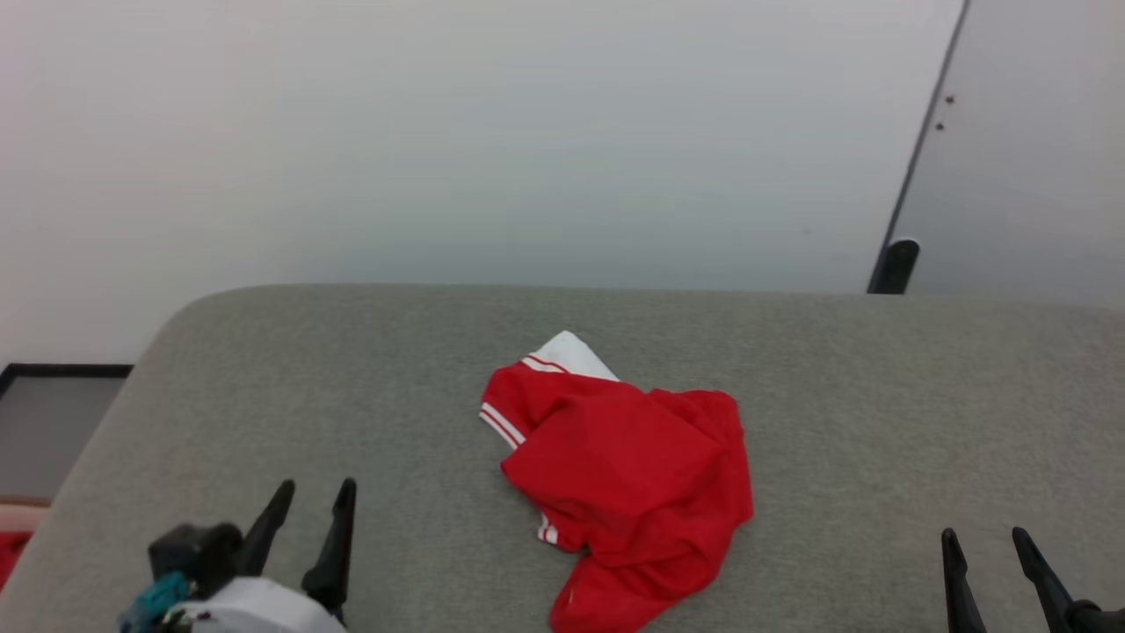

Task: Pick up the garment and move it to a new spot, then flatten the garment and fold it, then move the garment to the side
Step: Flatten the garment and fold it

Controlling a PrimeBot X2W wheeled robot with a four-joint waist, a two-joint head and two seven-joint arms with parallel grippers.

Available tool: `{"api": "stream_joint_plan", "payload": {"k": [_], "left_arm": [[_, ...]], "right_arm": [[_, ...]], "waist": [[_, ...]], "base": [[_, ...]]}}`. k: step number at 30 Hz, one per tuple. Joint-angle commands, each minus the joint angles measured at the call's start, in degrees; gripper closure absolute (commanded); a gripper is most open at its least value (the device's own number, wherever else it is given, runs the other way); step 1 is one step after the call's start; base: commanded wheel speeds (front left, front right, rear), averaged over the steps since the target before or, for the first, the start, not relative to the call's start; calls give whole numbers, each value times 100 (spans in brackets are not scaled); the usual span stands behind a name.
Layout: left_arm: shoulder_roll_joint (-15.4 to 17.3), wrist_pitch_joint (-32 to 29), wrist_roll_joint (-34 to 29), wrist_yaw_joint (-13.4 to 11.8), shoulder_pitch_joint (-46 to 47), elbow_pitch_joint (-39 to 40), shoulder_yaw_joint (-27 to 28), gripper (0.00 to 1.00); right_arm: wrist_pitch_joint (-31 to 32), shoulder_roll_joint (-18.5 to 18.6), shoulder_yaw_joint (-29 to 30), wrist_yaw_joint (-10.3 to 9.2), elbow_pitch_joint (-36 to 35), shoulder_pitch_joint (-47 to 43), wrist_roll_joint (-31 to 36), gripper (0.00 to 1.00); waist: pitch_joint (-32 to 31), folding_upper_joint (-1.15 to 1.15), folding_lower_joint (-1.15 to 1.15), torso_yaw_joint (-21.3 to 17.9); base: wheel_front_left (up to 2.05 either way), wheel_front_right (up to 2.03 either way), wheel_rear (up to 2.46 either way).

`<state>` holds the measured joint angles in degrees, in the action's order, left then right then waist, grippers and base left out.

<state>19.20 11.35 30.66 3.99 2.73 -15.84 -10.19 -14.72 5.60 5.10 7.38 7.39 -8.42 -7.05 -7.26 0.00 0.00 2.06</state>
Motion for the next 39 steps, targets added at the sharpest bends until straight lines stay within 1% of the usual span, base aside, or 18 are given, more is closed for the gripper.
{"api": "stream_joint_plan", "payload": {"k": [1,5,8,9,11,15,17,19,20,23,26,32,36,39], "left_arm": [[0,-60,47,41,96,37,-28,0],[37,-380,167,110,325,70,-117,0],[109,-763,358,181,591,42,-173,0],[196,-909,356,205,700,27,-195,0],[252,-1249,550,224,935,-34,-177,0],[539,-2164,793,274,1521,-210,-288,0],[653,-2685,1018,298,1812,-387,-306,0],[879,-3089,1015,304,2171,-525,-345,0],[920,-3307,1112,304,2350,-633,-359,0],[1177,-3905,1114,321,2812,-926,-490,0],[1359,-4382,1166,335,3298,-1199,-585,0],[1598,-4912,1033,348,4139,-1623,-753,0],[1698,-5257,943,343,4568,-1836,-941,0],[1707,-5495,891,348,4819,-1964,-1100,0]], "right_arm": [[-25,11,3,22,-20,75,6,0],[-17,-2,-19,22,-17,106,12,0],[-11,-12,-97,22,-5,164,-6,0],[-8,-14,-140,22,-1,190,-14,0],[-5,-14,-222,22,2,225,-30,0],[39,-15,-418,22,3,342,-70,0],[55,-18,-511,22,-16,402,-94,0],[83,-26,-628,22,-47,467,-119,0],[87,-28,-672,22,-64,512,-129,0],[90,-47,-832,22,-91,621,-155,0],[87,-84,-938,22,-93,730,-209,0],[58,-125,-1165,22,-81,948,-303,0],[28,-164,-1274,22,-92,1063,-354,0],[11,-195,-1340,22,-107,1119,-382,0]], "waist": [[79,0,0,-161],[179,0,0,-437],[269,0,0,-664],[307,0,0,-750],[380,0,0,-913],[555,0,0,-1245],[652,0,0,-1410],[804,0,0,-1569],[880,0,0,-1632],[1134,0,0,-1844],[1368,0,0,-2013],[1821,0,0,-2291],[2087,0,0,-2455],[2252,0,0,-2550]], "base": [[0,0,0],[0,0,0],[0,0,0],[0,0,0],[0,0,0],[0,0,0],[0,0,0],[0,0,0],[0,0,0],[0,0,0],[0,0,0],[0,0,0],[0,0,0],[0,0,0]]}}
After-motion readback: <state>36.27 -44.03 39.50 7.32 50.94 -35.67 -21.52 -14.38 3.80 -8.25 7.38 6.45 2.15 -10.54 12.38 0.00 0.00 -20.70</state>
